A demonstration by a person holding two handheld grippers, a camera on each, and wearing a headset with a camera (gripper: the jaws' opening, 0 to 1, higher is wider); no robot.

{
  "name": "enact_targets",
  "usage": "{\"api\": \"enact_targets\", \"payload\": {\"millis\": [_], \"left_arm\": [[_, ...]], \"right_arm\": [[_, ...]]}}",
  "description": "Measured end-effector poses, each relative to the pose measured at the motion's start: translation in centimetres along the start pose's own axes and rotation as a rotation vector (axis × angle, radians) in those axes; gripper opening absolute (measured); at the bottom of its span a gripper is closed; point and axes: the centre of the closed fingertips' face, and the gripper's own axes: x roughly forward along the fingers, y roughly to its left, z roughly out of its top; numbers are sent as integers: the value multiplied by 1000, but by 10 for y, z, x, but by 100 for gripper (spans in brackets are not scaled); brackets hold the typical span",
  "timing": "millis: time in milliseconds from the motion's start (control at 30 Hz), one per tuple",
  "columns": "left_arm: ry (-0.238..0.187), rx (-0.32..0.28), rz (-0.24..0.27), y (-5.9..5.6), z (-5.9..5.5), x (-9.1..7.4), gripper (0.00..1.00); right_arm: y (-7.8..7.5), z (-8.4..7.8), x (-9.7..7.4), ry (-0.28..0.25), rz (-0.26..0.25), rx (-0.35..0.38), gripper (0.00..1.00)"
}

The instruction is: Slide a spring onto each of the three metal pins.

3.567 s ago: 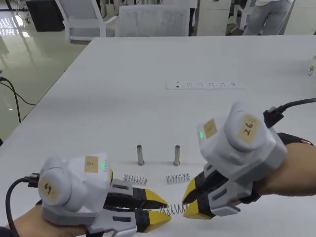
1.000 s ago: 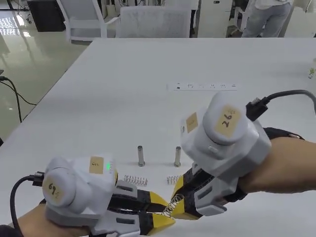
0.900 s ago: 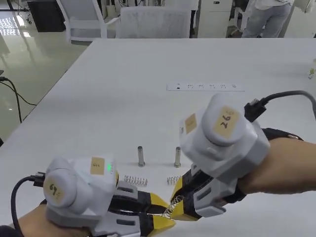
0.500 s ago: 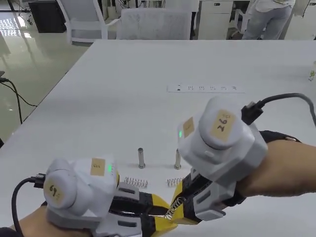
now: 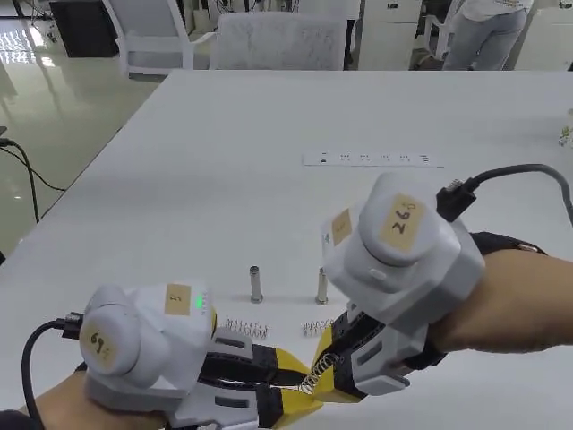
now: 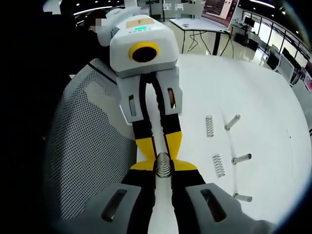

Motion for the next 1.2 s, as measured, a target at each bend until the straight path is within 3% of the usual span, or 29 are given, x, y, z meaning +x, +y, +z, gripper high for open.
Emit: {"api": "enact_targets", "payload": {"millis": [433, 1200], "left_arm": [[-12, -23, 10, 2, 0, -1, 4], [-38, -91, 71, 16, -3, -8, 22]], "right_arm": [[-2, 2, 0, -5, -5, 0, 8], [-11, -8, -8, 8, -34, 24, 8]]}}
